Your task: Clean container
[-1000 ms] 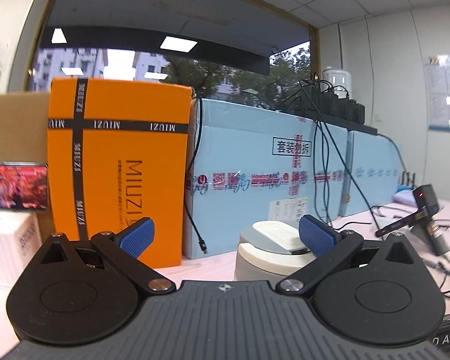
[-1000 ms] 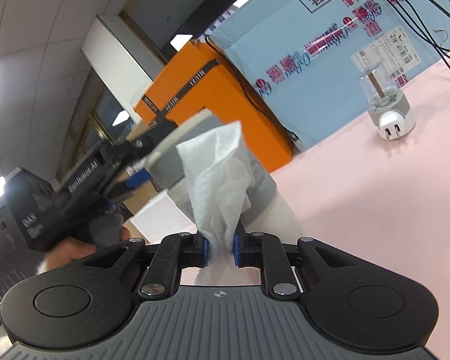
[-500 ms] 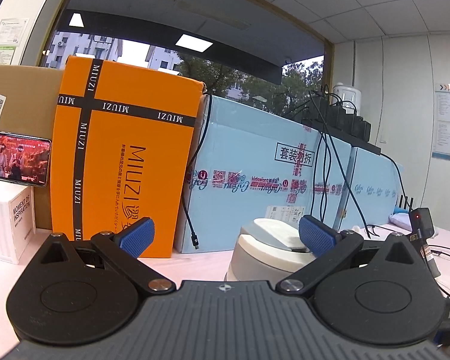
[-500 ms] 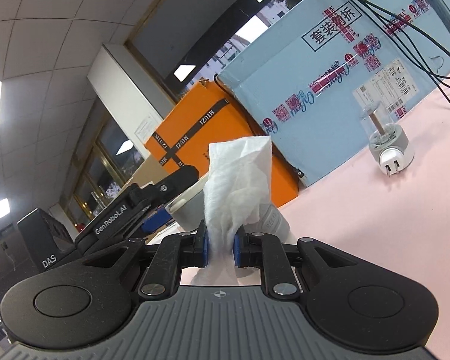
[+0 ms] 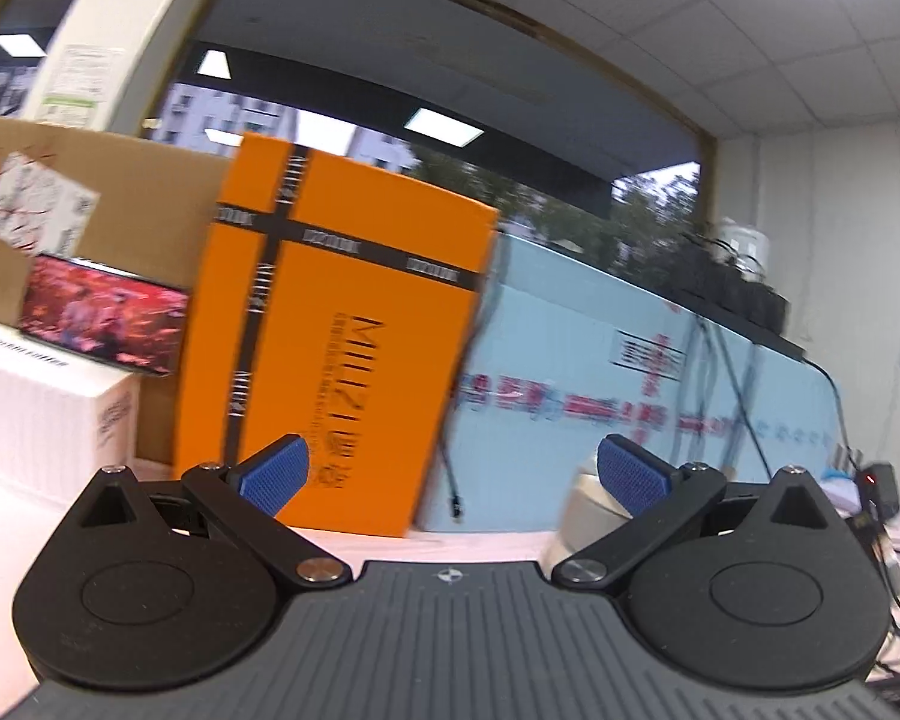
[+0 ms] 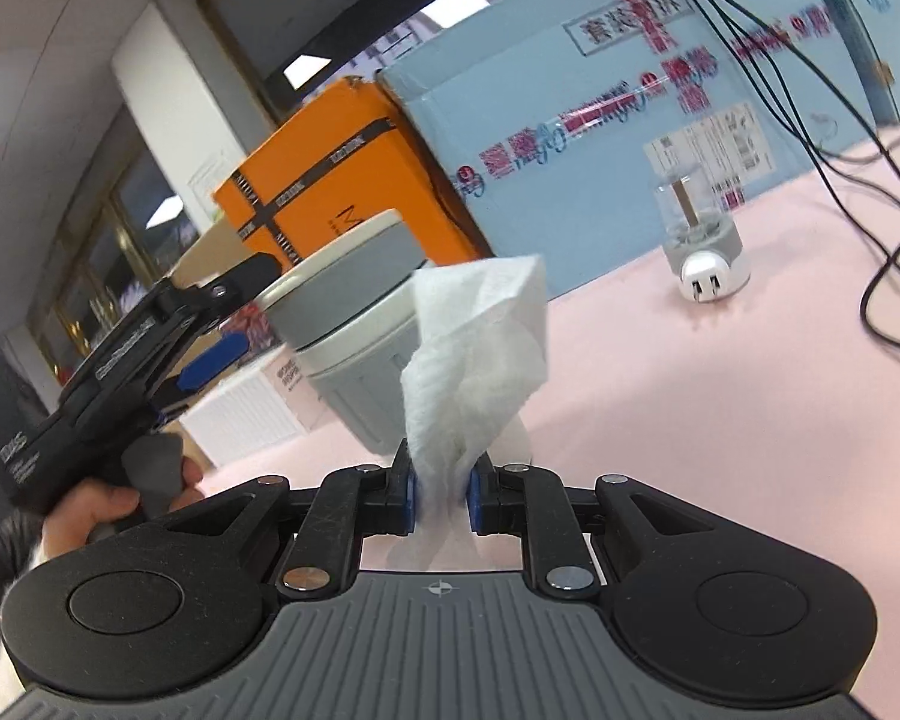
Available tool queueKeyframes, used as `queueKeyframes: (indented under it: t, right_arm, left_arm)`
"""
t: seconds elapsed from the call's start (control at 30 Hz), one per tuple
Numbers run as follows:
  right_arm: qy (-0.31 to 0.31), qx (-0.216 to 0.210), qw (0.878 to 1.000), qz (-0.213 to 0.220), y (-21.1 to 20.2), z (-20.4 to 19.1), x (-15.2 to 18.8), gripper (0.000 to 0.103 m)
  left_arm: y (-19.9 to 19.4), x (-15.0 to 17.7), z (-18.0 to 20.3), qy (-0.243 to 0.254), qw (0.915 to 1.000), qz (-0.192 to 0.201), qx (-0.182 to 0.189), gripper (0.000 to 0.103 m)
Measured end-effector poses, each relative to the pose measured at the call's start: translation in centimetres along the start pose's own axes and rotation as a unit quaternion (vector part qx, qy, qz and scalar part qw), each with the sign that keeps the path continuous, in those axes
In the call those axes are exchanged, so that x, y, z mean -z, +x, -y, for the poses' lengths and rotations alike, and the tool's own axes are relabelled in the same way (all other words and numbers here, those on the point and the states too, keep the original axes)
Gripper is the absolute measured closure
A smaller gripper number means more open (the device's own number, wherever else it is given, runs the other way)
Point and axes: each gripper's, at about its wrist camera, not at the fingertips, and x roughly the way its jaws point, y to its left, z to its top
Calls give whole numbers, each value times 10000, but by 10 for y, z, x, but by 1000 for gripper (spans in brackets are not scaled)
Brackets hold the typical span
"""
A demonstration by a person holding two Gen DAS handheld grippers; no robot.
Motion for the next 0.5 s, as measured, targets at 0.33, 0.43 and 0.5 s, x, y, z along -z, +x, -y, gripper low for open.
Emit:
queueKeyframes:
  t: [0.33,0.43,0.5]
  right_arm:
    - [-1753,1008,9745,-975,1,-25,12,86]
    - [-2221,1576,9574,-963,7,-28,18,51]
    - [-2403,1933,9472,-872,9,-28,21,39]
  left_arm:
    - [2,8,-15,-83,9994,-51,-325,0]
    - [3,11,-17,-124,9991,-43,-392,0]
    - [4,15,-16,-111,9990,35,-431,0]
